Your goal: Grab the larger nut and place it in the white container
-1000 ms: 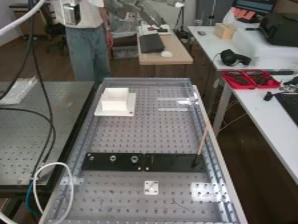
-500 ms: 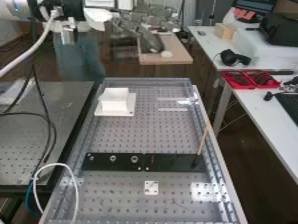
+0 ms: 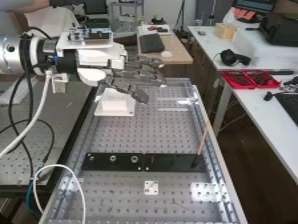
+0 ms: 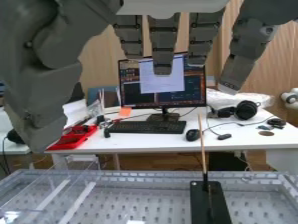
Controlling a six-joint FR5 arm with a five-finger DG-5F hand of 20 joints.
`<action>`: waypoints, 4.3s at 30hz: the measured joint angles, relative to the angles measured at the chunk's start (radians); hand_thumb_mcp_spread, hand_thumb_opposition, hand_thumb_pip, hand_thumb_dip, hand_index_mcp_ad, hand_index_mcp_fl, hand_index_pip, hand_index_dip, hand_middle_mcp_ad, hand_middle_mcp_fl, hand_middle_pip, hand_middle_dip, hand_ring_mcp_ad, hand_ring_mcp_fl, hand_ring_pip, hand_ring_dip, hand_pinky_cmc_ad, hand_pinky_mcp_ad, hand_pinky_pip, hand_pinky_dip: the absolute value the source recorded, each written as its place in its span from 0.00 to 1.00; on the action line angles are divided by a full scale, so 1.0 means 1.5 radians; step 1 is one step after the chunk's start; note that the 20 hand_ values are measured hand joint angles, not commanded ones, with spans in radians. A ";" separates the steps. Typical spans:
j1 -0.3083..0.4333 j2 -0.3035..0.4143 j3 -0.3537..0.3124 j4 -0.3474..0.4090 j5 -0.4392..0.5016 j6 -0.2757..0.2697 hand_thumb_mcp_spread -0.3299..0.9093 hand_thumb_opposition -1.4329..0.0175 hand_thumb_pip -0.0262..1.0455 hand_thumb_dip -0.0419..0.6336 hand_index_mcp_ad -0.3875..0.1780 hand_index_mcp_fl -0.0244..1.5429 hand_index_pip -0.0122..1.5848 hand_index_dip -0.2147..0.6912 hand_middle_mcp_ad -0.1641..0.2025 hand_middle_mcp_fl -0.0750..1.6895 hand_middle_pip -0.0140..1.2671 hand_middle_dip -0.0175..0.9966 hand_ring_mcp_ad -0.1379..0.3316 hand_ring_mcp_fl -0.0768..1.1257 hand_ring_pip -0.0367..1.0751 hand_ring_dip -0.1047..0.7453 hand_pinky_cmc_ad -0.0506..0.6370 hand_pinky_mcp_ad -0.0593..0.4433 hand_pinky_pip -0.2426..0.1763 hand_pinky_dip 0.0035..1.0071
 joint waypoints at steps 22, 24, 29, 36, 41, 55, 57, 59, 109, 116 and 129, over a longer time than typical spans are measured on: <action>-0.109 -0.105 -0.079 0.143 -0.101 -0.037 0.50 0.42 0.67 0.27 0.45 0.04 0.61 0.15 0.68 0.04 0.10 0.25 0.67 0.07 0.11 0.32 0.69 0.84 0.36 0.66; -0.116 -0.116 -0.081 0.149 -0.104 -0.042 0.50 0.41 0.66 0.27 0.44 0.04 0.65 0.15 0.69 0.04 0.10 0.25 0.67 0.07 0.11 0.31 0.69 0.84 0.36 0.65; -0.125 -0.135 -0.090 0.178 -0.115 -0.057 0.52 0.40 0.66 0.27 0.43 0.03 0.75 0.17 0.68 0.04 0.10 0.25 0.67 0.07 0.11 0.31 0.69 0.84 0.36 0.63; -0.133 -0.149 -0.107 0.243 -0.134 -0.057 0.53 0.40 0.67 0.30 0.38 0.02 0.87 0.21 0.69 0.04 0.10 0.25 0.66 0.07 0.11 0.31 0.69 0.82 0.35 0.62; -0.134 -0.164 -0.104 0.249 -0.147 -0.075 0.53 0.39 0.70 0.30 0.38 0.02 0.94 0.28 0.68 0.04 0.10 0.25 0.66 0.07 0.11 0.31 0.69 0.80 0.35 0.62; -0.147 -0.197 -0.099 0.276 -0.167 -0.121 0.53 0.39 0.71 0.30 0.35 0.02 0.97 0.37 0.67 0.04 0.10 0.25 0.66 0.07 0.11 0.32 0.68 0.77 0.36 0.62; -0.148 -0.200 -0.099 0.282 -0.168 -0.124 0.53 0.39 0.71 0.30 0.34 0.02 0.97 0.37 0.67 0.04 0.11 0.25 0.66 0.07 0.11 0.32 0.68 0.77 0.36 0.62; -0.149 -0.203 -0.099 0.286 -0.171 -0.130 0.53 0.39 0.71 0.30 0.34 0.02 0.97 0.37 0.67 0.04 0.11 0.25 0.65 0.07 0.11 0.32 0.68 0.77 0.36 0.62; -0.162 -0.247 -0.035 0.200 -0.235 -0.252 0.54 0.36 0.77 0.34 0.32 0.02 0.98 0.35 0.65 0.04 0.10 0.23 0.63 0.07 0.15 0.31 0.62 0.74 0.36 0.62; -0.162 -0.250 -0.034 0.199 -0.236 -0.250 0.54 0.36 0.77 0.34 0.32 0.02 0.98 0.34 0.65 0.04 0.10 0.23 0.63 0.07 0.15 0.31 0.62 0.74 0.36 0.62; -0.163 -0.258 -0.032 0.195 -0.234 -0.251 0.54 0.36 0.77 0.34 0.33 0.02 0.98 0.32 0.66 0.04 0.10 0.23 0.63 0.07 0.15 0.31 0.62 0.74 0.36 0.63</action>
